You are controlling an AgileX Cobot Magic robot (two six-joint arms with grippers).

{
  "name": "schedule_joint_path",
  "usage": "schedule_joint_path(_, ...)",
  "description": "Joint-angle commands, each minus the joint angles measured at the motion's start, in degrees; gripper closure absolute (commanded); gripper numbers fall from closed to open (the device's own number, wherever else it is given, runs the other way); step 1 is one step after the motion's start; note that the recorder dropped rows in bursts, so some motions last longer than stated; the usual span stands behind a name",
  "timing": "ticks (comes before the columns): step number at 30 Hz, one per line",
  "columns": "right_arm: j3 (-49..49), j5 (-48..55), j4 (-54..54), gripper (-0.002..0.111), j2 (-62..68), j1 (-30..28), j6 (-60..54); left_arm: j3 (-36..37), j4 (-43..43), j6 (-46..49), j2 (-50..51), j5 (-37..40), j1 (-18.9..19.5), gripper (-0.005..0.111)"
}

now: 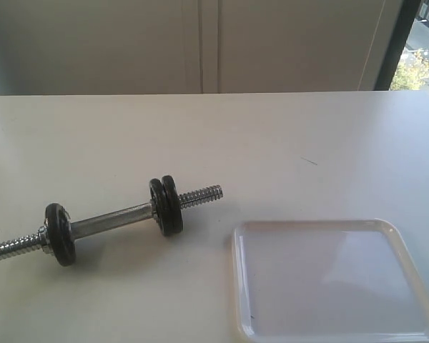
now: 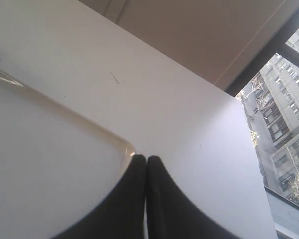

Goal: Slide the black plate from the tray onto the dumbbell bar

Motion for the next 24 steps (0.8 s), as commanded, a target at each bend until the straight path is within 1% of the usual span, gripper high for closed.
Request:
schedule_joint_path(1,0.16,-1.06,-0.54,0.108,-0.34,-1.51,0.55,0.20,0.04,-0.14,-0.29,0.17,0.17,0.107)
schedule_joint_path(5,0.16,-1.06,-0.54,0.108,-0.34,-5.05,0.55,0.20,0.04,-0.14,-0.29,0.17,0.17,0.107)
schedule_joint_path(7,0.16,-1.06,-0.54,0.108,-0.34,-5.92,0.55,0.20,0.04,-0.14,-0.29,0.17,0.17,0.107)
schedule_joint_path(24,0.16,-0.96,-0.54,0.108,-0.34,-6.06,1.41,0.20,0.04,-0.14,-0.29,0.17,0.17,0.107)
